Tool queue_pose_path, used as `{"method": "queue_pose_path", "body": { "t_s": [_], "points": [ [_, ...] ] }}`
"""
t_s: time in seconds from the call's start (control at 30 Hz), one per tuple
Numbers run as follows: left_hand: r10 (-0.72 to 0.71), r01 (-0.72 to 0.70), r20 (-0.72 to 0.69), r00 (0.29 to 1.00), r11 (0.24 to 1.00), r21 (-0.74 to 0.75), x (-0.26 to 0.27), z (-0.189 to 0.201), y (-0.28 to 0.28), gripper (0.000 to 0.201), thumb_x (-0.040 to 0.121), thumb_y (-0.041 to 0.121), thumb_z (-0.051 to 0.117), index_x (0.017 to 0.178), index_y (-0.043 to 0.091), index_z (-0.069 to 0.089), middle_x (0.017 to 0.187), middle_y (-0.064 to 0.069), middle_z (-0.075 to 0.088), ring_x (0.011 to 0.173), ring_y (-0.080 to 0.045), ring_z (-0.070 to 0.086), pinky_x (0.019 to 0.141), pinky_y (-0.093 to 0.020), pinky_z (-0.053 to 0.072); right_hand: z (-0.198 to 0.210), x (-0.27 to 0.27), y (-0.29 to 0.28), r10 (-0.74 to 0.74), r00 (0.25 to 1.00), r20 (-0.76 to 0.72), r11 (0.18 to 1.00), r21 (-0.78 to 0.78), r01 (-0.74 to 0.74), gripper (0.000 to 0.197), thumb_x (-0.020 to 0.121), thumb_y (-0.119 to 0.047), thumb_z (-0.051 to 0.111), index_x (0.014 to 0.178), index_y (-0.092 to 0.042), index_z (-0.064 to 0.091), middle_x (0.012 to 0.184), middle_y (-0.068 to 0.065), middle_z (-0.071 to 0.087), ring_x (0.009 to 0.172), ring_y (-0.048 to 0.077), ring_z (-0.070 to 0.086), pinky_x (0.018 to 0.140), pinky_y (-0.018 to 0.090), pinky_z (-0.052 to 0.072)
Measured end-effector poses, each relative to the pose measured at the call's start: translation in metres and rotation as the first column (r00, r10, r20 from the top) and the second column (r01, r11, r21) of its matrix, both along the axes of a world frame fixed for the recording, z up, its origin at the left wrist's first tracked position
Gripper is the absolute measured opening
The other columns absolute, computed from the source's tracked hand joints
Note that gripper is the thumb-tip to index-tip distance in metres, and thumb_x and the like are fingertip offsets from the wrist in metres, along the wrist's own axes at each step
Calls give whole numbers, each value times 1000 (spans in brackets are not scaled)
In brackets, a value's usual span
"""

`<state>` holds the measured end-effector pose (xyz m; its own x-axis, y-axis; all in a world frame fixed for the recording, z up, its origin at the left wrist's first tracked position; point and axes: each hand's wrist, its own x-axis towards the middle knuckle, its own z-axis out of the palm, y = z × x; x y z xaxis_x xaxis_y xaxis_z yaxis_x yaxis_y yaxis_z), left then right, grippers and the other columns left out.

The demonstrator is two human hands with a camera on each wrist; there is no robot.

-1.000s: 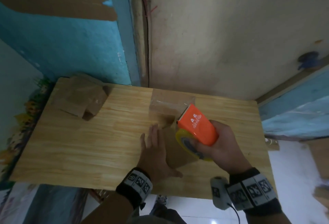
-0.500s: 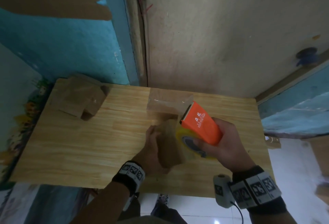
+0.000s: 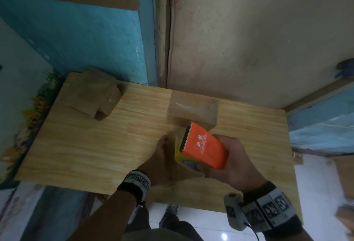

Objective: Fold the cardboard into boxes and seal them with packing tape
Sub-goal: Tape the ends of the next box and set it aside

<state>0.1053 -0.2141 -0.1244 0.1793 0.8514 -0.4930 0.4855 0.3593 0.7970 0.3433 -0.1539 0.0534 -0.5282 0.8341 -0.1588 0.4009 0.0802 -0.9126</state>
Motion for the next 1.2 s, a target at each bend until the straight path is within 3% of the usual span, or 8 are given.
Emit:
{"method": "queue_pose_path", "body": {
  "t_s": [0.1,0.2,0.37,0.63,0.8,0.9,1.0,1.2],
  "points": [
    [-38,38,-20,999,999,20,0,18,1,155,48,24,104,133,68,-18,140,34,15,133,5,29,115,-26,35,-5,-5,1,22,1000,-2,1000,8,-22,45,65,-27,95,101,-30,69,92,-20,75,80,4,73,66,14,51],
    [-88,95,-131,988,994,48,10,40,9,124,58,18,100,130,56,7,145,17,23,139,-8,27,125,-36,25,-13,-9,2,70,997,19,998,8,-70,47,65,-18,100,99,-29,70,90,-18,76,78,4,74,65,16,52],
    [-317,421,-494,810,900,112,2,9,9,121,67,80,61,164,29,9,170,-4,4,153,-16,-15,127,-52,-8,-21,-11,2,114,992,55,993,32,-116,40,66,-32,99,96,-29,72,89,-13,77,77,8,75,66,21,54],
    [-382,493,-565,732,868,52,-3,-1,10,128,60,85,54,165,30,4,169,-1,-18,151,-18,-29,126,-58,-7,-25,-11,2,177,978,110,980,69,-186,42,67,-38,96,98,-42,68,92,-24,75,79,4,75,67,13,51],
    [-393,441,-414,821,897,24,-1,24,0,88,91,53,65,161,35,14,170,-2,10,158,-21,-9,128,-48,-9,-37,-17,-4,184,975,125,976,96,-196,50,65,-24,102,106,-28,73,94,-19,76,82,4,75,69,19,57],
    [-205,205,-51,977,979,-3,-4,51,-2,99,85,16,82,137,45,3,147,15,25,139,-4,25,124,-26,15,-42,-17,-9,190,974,125,973,111,-204,48,66,-24,98,108,-27,74,95,-20,76,82,4,75,69,17,54],
    [-167,157,95,981,982,102,-15,51,-6,113,83,15,84,150,54,1,159,7,34,145,-11,38,123,-43,32,-47,-13,-11,175,977,121,975,117,-189,49,66,-22,96,109,-25,74,94,-19,76,82,4,75,69,18,55],
    [24,-129,364,931,955,266,-29,66,-10,53,89,13,76,129,46,63,162,13,40,151,-12,35,119,-48,39,-48,-9,-10,156,982,103,980,110,-167,53,66,-20,101,112,-23,74,97,-16,77,85,6,76,72,22,58]
  ]
}}
